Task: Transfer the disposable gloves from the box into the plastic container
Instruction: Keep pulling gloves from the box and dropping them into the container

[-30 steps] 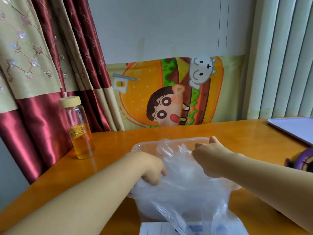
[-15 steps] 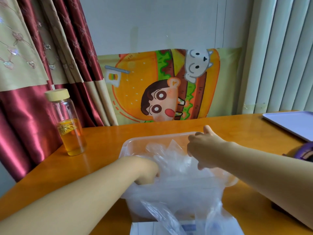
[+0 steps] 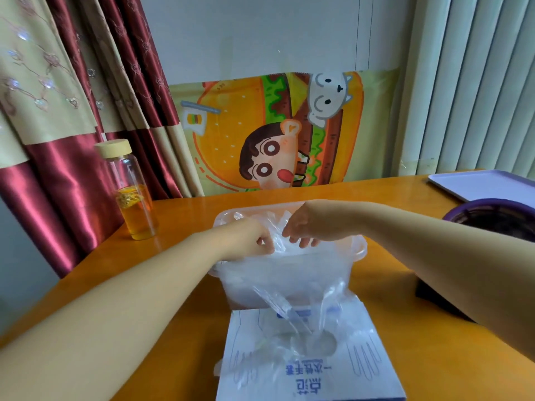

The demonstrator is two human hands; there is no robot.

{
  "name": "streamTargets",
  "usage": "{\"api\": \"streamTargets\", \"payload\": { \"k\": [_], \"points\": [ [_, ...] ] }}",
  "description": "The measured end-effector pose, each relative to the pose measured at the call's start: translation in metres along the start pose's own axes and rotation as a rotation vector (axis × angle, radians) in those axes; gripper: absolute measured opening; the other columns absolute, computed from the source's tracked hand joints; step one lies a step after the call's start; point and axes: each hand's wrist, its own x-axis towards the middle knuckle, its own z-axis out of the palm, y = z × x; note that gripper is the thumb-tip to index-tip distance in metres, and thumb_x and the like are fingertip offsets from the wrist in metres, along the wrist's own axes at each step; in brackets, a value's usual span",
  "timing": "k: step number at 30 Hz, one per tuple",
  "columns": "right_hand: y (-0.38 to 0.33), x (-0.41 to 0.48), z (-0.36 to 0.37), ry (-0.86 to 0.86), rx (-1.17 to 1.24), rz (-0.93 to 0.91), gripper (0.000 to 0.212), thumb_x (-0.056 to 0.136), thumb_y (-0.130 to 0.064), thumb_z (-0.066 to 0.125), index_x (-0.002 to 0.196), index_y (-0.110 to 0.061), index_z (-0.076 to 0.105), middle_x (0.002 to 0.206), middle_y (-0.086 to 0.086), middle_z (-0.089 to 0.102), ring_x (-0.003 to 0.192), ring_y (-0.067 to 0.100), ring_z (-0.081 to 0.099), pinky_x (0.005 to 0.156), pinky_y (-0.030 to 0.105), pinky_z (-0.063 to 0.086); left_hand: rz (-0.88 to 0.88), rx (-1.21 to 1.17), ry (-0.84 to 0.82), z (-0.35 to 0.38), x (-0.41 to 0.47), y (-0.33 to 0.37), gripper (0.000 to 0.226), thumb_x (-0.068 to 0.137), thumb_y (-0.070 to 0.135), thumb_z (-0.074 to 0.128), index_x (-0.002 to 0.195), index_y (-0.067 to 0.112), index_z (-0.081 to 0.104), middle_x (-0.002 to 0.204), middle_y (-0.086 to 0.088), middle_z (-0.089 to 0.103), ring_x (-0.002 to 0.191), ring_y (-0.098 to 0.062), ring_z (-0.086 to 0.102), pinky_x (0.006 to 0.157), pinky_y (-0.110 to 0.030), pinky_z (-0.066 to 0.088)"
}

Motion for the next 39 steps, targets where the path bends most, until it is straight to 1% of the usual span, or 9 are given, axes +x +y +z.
{"api": "streamTargets", "payload": {
  "k": [6, 11, 13, 16, 20, 24, 29, 33, 39],
  "points": [
    [0.005, 0.030, 0.021, -0.294, -0.087, 0.263, 0.062, 0.090, -0.030, 0.063, 0.145, -0.025, 0.034, 0.144, 0.008, 0.040, 0.110, 0.031, 0.060, 0.085, 0.038, 0.056, -0.127, 0.077, -0.218, 0.005, 0.008, 0.000, 0.049, 0.100, 0.008, 0.038, 0.147, 0.019, 0.036, 0.141, -0.008, 0.045, 0.115, -0.028, 0.053, 0.090, -0.033, 0.045],
    [0.009, 0.040, 0.028, -0.425, -0.175, 0.347, 0.067, 0.094, -0.019, 0.054, 0.151, -0.021, 0.018, 0.146, 0.019, 0.036, 0.092, 0.036, 0.065, 0.087, 0.045, 0.054, -0.233, 0.251, -0.378, 0.010, 0.022, -0.002, 0.044, 0.100, 0.005, 0.034, 0.143, 0.007, 0.042, 0.124, -0.011, 0.051, 0.100, -0.023, 0.048, 0.082, -0.031, 0.039],
    [0.012, 0.044, 0.031, -0.409, -0.240, 0.332, 0.068, 0.094, -0.019, 0.054, 0.151, -0.019, 0.016, 0.148, 0.017, 0.032, 0.087, 0.035, 0.063, 0.086, 0.045, 0.054, -0.282, 0.370, -0.407, 0.008, 0.025, 0.004, 0.041, 0.102, 0.013, 0.037, 0.142, 0.004, 0.042, 0.141, -0.014, 0.046, 0.119, -0.025, 0.049, 0.094, -0.034, 0.039],
    [0.012, 0.046, 0.033, -0.379, -0.352, 0.289, 0.067, 0.094, -0.024, 0.054, 0.151, -0.017, 0.018, 0.153, 0.010, 0.026, 0.126, 0.033, 0.045, 0.100, 0.038, 0.042, -0.169, 0.516, -0.428, 0.005, 0.028, 0.012, 0.046, 0.103, 0.025, 0.039, 0.143, 0.002, 0.037, 0.149, -0.013, 0.037, 0.135, -0.026, 0.039, 0.104, -0.032, 0.035],
    [0.011, 0.047, 0.035, -0.335, -0.337, 0.296, 0.054, 0.099, -0.016, 0.042, 0.149, -0.010, 0.023, 0.154, 0.010, 0.025, 0.138, 0.029, 0.029, 0.107, 0.035, 0.029, -0.177, 0.351, -0.492, 0.005, 0.023, 0.003, 0.041, 0.101, 0.019, 0.036, 0.137, 0.004, 0.048, 0.118, -0.010, 0.048, 0.105, -0.025, 0.049, 0.085, -0.031, 0.040],
    [0.011, 0.048, 0.038, -0.351, -0.375, 0.292, 0.051, 0.101, -0.014, 0.036, 0.149, -0.012, 0.023, 0.155, 0.011, 0.023, 0.138, 0.030, 0.028, 0.109, 0.036, 0.027, -0.120, 0.182, -0.377, -0.039, -0.001, -0.006, 0.037, 0.097, 0.045, 0.046, 0.122, 0.020, 0.059, 0.119, 0.004, 0.063, 0.107, -0.015, 0.059, 0.097, -0.032, 0.045],
    [0.006, 0.040, 0.033, -0.316, -0.433, 0.135, 0.043, 0.100, -0.014, 0.039, 0.141, -0.001, 0.038, 0.147, 0.018, 0.037, 0.134, 0.033, 0.037, 0.109, 0.037, 0.032, -0.097, 0.137, -0.070, -0.072, -0.040, -0.030, 0.036, 0.098, 0.032, 0.051, 0.133, 0.027, 0.056, 0.136, 0.013, 0.054, 0.120, -0.004, 0.050, 0.103, -0.022, 0.038],
    [0.005, 0.037, 0.029, -0.283, -0.415, 0.170, 0.052, 0.093, -0.022, 0.056, 0.142, -0.010, 0.041, 0.145, 0.005, 0.039, 0.128, 0.030, 0.045, 0.096, 0.031, 0.045, -0.077, 0.090, 0.072, -0.063, -0.054, -0.032, 0.039, 0.098, 0.031, 0.052, 0.137, 0.030, 0.051, 0.134, 0.013, 0.053, 0.108, -0.002, 0.049, 0.096, -0.019, 0.038],
    [0.004, 0.005, 0.000, 0.012, -0.178, -0.010, 0.028, 0.092, -0.011, 0.057, 0.119, -0.016, 0.064, 0.111, 0.003, 0.069, 0.080, 0.011, 0.068, 0.069, 0.018, 0.055, 0.050, 0.007, 0.280, -0.040, -0.071, -0.004, 0.036, 0.096, 0.028, 0.055, 0.132, 0.034, 0.055, 0.121, 0.015, 0.056, 0.102, 0.001, 0.052, 0.092, -0.022, 0.045]
  ]
}}
